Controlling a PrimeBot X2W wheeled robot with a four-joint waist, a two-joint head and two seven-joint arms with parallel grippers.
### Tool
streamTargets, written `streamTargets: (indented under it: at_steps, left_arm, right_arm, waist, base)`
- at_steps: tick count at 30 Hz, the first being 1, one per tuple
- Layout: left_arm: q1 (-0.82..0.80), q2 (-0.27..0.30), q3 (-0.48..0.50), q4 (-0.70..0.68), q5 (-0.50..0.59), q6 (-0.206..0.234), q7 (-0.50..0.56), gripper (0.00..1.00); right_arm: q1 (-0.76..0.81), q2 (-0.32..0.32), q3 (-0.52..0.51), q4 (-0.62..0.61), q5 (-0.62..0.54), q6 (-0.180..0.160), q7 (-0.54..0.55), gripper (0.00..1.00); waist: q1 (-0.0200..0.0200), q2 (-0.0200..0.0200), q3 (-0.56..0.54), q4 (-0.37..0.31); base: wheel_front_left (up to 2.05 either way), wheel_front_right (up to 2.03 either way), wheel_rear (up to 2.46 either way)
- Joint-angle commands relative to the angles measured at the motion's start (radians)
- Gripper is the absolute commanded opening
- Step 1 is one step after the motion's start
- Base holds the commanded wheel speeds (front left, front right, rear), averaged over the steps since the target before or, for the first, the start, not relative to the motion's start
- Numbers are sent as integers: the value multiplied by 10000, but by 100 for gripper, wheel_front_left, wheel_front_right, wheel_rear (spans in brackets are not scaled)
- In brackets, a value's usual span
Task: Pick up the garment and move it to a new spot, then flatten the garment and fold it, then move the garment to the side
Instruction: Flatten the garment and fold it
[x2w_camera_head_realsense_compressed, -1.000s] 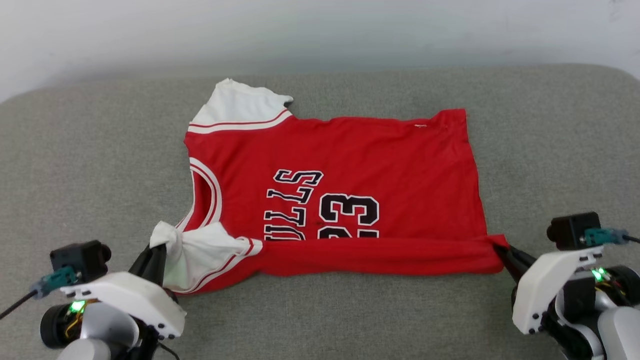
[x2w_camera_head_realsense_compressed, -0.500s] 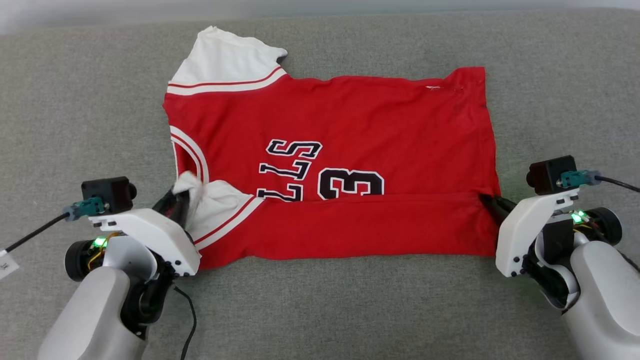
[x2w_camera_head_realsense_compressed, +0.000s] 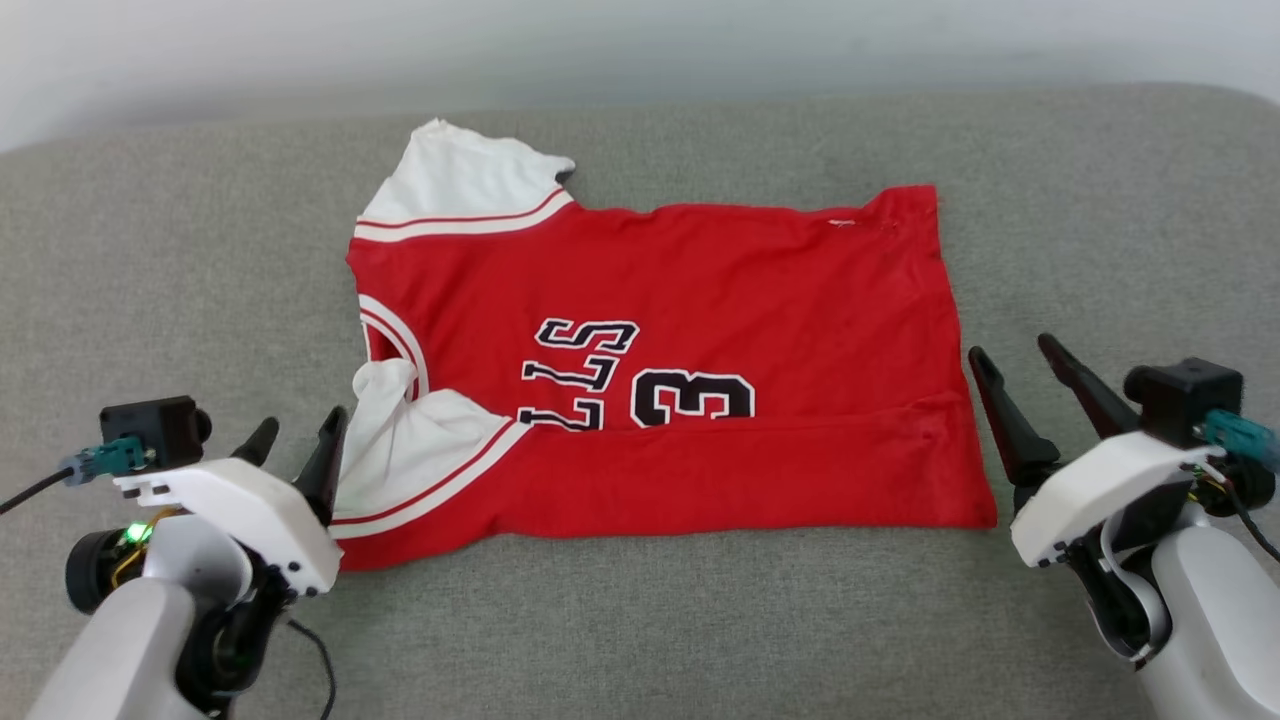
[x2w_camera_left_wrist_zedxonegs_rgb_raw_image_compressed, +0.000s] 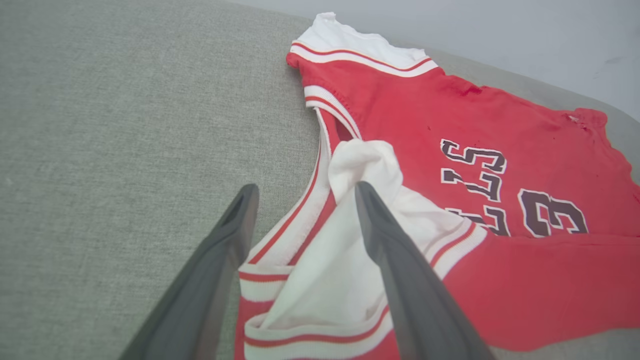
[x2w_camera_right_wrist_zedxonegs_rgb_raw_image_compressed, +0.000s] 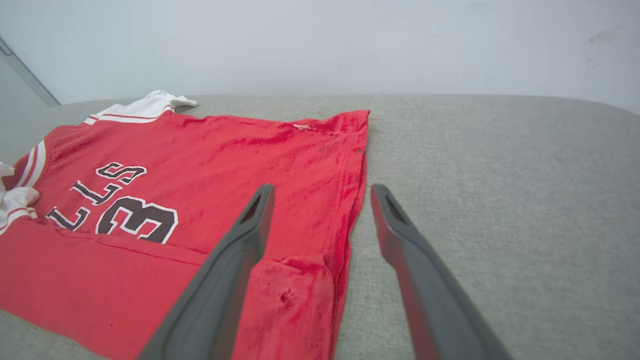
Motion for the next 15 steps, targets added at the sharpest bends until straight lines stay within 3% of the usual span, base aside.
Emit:
streamTargets:
  at_steps: [1, 6, 15]
  left_arm:
    - [160, 126, 15, -124, -35, 34, 121, 100]
    - [706, 990, 54, -1157, -307, 348, 1570, 100]
    - [1510, 2084, -72, -2147, -1187, 1174, 4582, 100]
  right_arm:
    - [187, 40, -101, -128, -76, -7, -137, 100]
    - [956, 283, -901, -1315, -755, -5, -643, 100]
    - [2264, 1246, -1911, -3697, -1770, -5, -136, 100]
  waist:
    - [-1, 0, -231, -80]
    - [-1, 0, -641, -217]
    - [-1, 0, -469, -711]
  base:
    - [0, 0, 0]
    - [0, 0, 0]
    - [0, 0, 0]
